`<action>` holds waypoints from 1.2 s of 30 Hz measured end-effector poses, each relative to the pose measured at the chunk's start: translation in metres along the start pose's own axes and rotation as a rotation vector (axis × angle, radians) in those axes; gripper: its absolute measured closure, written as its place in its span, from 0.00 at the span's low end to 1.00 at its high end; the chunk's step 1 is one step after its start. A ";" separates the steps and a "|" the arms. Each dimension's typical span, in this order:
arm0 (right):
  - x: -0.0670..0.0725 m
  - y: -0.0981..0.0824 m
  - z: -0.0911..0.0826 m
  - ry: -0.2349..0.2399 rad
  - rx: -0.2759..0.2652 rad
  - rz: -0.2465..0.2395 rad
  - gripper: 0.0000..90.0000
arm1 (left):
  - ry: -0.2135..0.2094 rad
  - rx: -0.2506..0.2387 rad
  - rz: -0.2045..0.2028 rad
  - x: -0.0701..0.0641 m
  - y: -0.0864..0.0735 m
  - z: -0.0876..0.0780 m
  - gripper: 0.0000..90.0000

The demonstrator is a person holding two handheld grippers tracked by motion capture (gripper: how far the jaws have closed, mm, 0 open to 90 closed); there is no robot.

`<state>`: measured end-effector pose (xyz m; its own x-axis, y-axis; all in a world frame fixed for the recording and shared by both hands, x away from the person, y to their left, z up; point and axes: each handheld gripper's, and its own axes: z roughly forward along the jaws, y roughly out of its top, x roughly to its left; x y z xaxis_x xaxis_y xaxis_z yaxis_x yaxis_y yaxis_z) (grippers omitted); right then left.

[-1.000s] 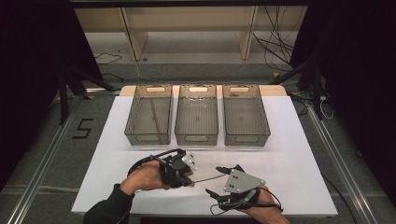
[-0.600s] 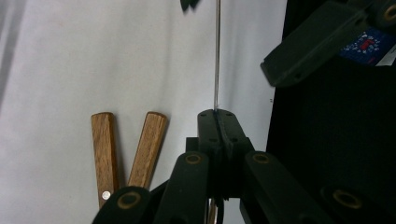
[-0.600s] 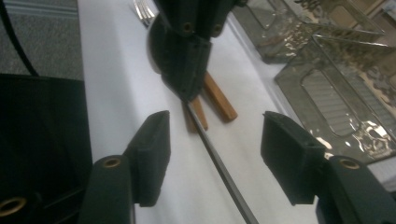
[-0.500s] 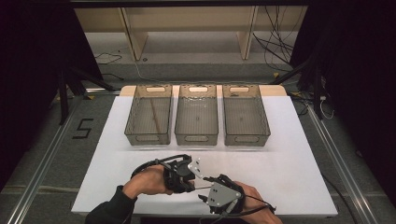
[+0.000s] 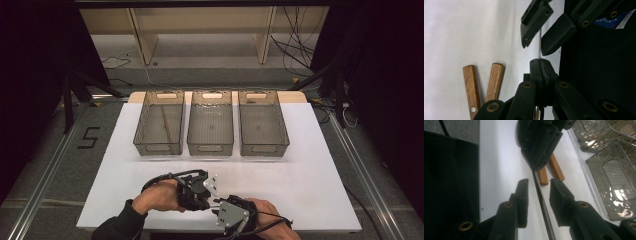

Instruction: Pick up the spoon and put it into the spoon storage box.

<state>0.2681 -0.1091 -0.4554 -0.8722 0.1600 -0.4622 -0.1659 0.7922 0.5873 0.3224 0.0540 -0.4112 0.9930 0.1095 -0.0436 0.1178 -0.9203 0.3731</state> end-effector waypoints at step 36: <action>-0.024 -0.023 -0.012 -0.077 0.029 0.082 0.99 | 0.175 -0.289 -0.281 0.034 -0.043 -0.043 0.28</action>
<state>0.2876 -0.1379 -0.4501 -0.8440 0.2693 -0.4638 -0.0810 0.7909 0.6066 0.3509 0.1135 -0.3885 0.9045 0.4253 -0.0318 0.3533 -0.7054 0.6146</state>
